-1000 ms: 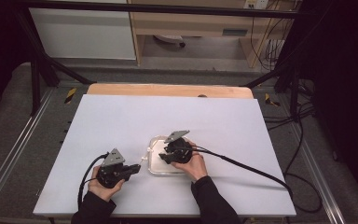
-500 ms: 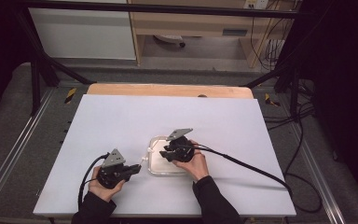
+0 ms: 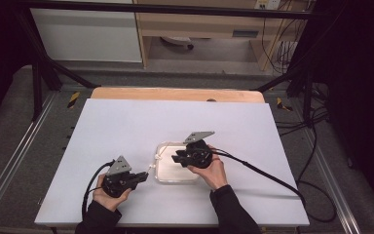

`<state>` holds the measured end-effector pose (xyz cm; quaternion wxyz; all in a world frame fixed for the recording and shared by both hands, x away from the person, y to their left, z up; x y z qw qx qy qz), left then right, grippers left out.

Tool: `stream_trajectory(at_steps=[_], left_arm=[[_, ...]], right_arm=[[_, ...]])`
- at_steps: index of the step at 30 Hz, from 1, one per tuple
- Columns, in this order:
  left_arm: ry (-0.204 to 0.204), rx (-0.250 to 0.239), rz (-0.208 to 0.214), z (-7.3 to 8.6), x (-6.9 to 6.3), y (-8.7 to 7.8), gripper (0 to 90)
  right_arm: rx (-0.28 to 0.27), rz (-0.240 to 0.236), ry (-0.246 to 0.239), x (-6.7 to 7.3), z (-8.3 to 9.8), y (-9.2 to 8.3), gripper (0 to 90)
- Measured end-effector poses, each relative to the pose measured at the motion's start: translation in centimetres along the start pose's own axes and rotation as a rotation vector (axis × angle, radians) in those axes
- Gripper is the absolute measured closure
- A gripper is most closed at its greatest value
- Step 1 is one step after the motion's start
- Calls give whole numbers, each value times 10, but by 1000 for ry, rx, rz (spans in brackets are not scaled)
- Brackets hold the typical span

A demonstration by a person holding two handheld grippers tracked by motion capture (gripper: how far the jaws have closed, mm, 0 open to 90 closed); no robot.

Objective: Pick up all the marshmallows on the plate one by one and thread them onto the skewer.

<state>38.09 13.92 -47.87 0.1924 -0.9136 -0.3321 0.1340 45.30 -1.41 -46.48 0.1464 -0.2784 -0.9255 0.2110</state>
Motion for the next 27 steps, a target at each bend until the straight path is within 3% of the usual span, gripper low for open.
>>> stream_trajectory(at_steps=[16,27], left_arm=[[15,2,16,0,-7,3,884],[24,3,28,-1,-12,5,884]], right_arm=[[-142,-38,105,-8,-12,-44,700],[-206,-66,143,-6,-24,-55,702]])
Point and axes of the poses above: each handheld gripper's, and its own axes: y roughly forward along the jaws, z roughly out of its underside, x roughly to its left, the point moved 9 cm from there along y, roughly forward along the jaws, and after that the axes turned 10 degrees about -x, right-handed, at the moved point
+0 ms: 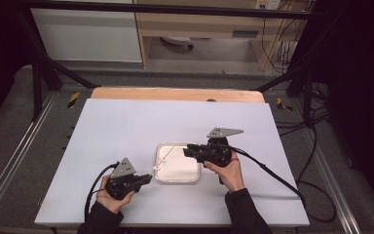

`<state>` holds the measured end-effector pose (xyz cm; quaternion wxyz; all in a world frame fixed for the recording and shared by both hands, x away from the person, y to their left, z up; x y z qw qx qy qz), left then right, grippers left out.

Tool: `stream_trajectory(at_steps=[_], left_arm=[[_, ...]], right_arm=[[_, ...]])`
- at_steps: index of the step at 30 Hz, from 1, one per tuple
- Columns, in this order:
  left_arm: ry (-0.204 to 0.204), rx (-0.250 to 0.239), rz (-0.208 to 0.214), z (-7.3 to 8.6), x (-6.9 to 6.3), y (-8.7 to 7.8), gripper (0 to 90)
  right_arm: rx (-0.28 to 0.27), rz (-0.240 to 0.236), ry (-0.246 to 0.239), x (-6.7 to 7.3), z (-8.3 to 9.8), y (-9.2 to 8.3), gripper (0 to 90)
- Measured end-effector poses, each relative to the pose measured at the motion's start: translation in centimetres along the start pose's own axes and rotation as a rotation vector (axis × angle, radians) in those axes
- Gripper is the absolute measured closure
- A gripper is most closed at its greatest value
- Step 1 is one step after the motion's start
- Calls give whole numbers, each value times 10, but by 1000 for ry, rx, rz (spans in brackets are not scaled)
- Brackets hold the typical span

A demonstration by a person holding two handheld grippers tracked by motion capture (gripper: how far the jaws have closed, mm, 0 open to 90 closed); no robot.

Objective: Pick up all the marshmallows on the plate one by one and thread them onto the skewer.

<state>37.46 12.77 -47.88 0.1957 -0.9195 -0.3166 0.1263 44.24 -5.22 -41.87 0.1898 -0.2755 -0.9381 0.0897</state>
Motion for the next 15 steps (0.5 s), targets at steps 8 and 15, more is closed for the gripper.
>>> stream_trajectory(at_steps=[8,15], left_arm=[[3,-1,4,0,-2,1,884],[10,-6,11,-2,-5,1,884]], right_arm=[[-53,-9,31,1,-12,-4,702],[-102,-25,77,0,-21,-4,701]])
Point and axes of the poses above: each handheld gripper's, and its own axes: y roughly forward along the jaws, z roughly out of its underside, x roughly to its left, the point moved 9 cm from there along y, roughly forward along the jaws, and after that the axes turned 10 degrees about -x, right-handed, at the moved point
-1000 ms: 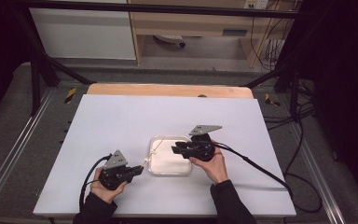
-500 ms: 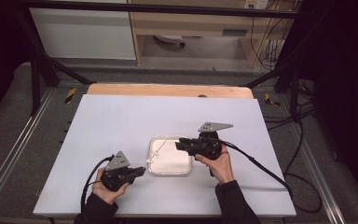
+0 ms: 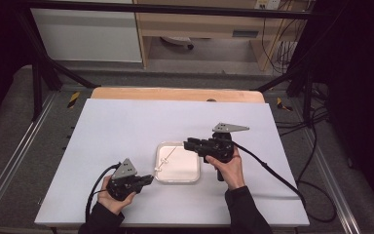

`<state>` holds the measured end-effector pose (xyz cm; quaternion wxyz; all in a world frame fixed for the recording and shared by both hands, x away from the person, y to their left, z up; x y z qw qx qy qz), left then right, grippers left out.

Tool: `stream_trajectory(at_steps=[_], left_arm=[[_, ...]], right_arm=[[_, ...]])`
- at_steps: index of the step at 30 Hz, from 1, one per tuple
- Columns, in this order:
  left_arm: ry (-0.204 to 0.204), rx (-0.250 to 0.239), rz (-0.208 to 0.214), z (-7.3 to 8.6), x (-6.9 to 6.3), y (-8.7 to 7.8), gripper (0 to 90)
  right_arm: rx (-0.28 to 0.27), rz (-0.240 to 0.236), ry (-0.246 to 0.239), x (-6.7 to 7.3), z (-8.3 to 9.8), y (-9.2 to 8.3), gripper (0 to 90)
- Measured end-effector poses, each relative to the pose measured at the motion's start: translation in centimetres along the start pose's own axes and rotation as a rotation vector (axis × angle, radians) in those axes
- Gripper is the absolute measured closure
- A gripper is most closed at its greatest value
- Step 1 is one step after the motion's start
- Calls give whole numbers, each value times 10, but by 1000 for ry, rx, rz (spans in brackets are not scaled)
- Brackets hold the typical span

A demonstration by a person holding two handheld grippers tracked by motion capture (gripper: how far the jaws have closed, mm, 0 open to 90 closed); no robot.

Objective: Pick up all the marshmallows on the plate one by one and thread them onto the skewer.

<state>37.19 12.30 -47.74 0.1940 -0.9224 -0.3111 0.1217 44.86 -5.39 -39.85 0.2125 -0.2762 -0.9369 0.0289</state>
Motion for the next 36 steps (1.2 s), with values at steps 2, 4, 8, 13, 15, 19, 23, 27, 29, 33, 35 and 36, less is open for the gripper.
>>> stream_trajectory(at_steps=[2,4,8,13,15,19,23,27,29,33,35,36], left_arm=[[3,-1,3,0,-1,0,884],[4,-2,6,-1,-2,0,884],[7,-4,8,-1,-3,1,884],[9,-6,10,-2,-4,1,884],[9,-7,11,-2,-5,1,884],[11,-9,11,-2,-5,1,884],[12,-14,12,-3,-6,1,884],[12,-18,15,-3,-6,1,884],[15,-18,17,-3,-7,1,884],[15,-16,15,-3,-6,1,884],[15,-17,15,-3,-7,1,884],[15,-17,15,-3,-7,1,884]], right_arm=[[-6,-2,12,-1,-1,1,701],[-12,-5,24,-1,-1,3,701],[-20,-23,49,-1,-2,6,701],[-15,-39,65,2,0,11,701],[-15,-43,65,2,0,12,702],[-12,-51,73,2,2,14,702],[-3,-56,80,3,5,16,702],[1,-69,92,4,7,17,704],[10,-83,104,6,9,18,705],[14,-90,109,6,12,20,710],[12,-96,119,8,14,21,715],[12,-98,124,8,14,22,716]])
Point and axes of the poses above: each handheld gripper's, and its own axes: y roughly forward along the jaws, z roughly out of its underside, x roughly to its left, the point moved 9 cm from there along y, roughly forward along the jaws, and after that the axes turned 10 degrees about -x, right-handed, at the moved point
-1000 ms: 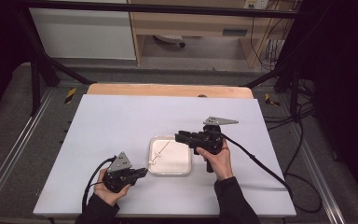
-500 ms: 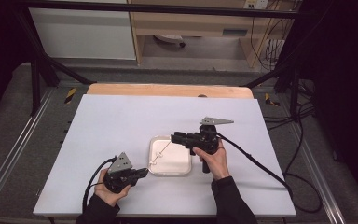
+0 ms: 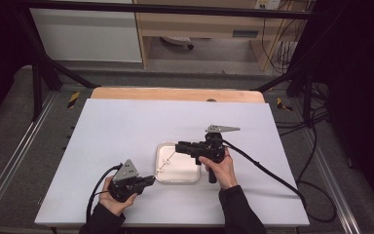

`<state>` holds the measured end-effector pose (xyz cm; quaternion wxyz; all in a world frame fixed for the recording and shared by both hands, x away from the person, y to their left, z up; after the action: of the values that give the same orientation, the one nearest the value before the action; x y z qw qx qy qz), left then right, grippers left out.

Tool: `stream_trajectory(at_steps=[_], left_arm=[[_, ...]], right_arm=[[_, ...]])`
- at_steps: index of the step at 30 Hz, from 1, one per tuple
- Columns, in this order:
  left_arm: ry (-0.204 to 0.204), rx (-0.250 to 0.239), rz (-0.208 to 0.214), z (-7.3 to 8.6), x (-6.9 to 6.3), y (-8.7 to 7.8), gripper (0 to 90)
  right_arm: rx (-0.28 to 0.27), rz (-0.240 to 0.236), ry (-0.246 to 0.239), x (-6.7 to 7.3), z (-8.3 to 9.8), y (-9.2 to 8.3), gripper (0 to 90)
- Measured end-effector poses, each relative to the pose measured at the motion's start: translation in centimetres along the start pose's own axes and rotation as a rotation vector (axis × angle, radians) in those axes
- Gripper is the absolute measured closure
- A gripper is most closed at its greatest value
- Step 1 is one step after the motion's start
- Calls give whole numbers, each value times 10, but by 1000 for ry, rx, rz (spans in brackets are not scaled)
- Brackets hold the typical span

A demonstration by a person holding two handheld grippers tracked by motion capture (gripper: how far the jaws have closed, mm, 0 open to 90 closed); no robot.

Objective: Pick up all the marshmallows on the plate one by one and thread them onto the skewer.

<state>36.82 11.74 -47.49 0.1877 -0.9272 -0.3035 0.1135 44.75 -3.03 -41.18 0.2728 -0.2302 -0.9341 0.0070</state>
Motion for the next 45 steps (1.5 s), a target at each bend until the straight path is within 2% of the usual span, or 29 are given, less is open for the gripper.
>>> stream_trajectory(at_steps=[9,15,19,20,32,35,36,38,40,41,42,43,45], left_arm=[[4,2,5,1,-1,1,884],[20,15,10,3,-2,2,884],[25,13,13,3,-3,3,885],[25,8,15,1,-3,3,885],[17,19,10,3,-3,6,885],[16,16,9,3,-3,5,885],[12,19,5,4,-2,5,885],[10,19,1,4,-1,5,884],[4,20,-4,4,0,5,884],[4,20,-4,4,0,5,884],[1,21,-7,5,1,5,884],[1,21,-7,5,1,5,884],[-3,22,-10,5,2,5,885]], right_arm=[[18,-15,11,2,7,3,737],[33,-29,15,4,11,3,753],[46,-48,24,6,15,4,758],[60,-65,37,8,18,5,759],[83,-57,20,8,30,9,742],[78,-45,5,7,28,8,694],[69,-28,-11,6,25,6,620],[58,-1,-39,5,21,3,536],[57,31,-77,2,19,-1,485],[57,31,-77,2,19,-1,485],[67,57,-108,0,17,-4,413],[67,57,-108,0,17,-4,413],[75,82,-141,-3,17,-7,363]])
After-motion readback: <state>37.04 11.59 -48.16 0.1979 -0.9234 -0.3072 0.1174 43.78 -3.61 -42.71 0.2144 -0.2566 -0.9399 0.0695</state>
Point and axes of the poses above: each handheld gripper's, and its own axes: y roughly forward along the jaws, z roughly out of its underside, x roughly to its left, the point moved 9 cm from there along y, roughly forward along the jaws, and after that the axes turned 10 degrees about -x, right-handed, at the moved point
